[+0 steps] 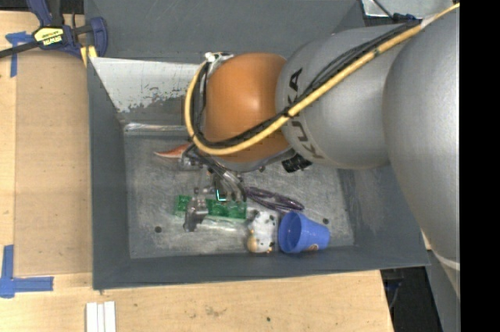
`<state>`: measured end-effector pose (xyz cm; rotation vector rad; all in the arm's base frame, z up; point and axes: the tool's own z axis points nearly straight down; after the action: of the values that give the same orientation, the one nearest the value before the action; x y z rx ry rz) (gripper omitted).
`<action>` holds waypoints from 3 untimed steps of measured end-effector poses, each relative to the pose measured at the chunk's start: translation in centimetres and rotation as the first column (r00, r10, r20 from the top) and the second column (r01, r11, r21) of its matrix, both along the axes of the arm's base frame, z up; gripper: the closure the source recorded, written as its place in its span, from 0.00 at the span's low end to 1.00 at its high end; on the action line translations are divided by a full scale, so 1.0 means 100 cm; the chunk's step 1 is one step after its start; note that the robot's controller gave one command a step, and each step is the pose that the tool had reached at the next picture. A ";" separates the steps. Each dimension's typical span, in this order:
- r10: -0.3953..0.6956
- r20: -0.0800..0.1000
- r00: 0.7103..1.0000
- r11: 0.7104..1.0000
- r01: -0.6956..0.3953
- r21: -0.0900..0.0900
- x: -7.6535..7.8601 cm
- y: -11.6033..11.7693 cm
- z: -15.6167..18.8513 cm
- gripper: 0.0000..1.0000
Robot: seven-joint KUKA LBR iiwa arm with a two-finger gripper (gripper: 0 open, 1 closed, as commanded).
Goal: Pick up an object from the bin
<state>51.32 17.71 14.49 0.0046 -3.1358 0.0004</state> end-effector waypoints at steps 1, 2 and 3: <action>-0.003 0.008 1.000 1.000 0.003 0.001 0.002 -0.001 0.004 0.00; -0.058 0.012 0.998 0.998 0.058 0.004 0.007 -0.060 -0.065 0.00; -0.026 0.030 0.999 1.000 0.026 0.005 -0.005 -0.065 -0.072 0.00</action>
Offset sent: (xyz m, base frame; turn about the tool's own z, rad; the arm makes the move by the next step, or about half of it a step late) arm 0.0056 -0.0688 -0.0749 0.0684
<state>50.79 11.21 7.27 -0.0362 -3.1660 -0.0077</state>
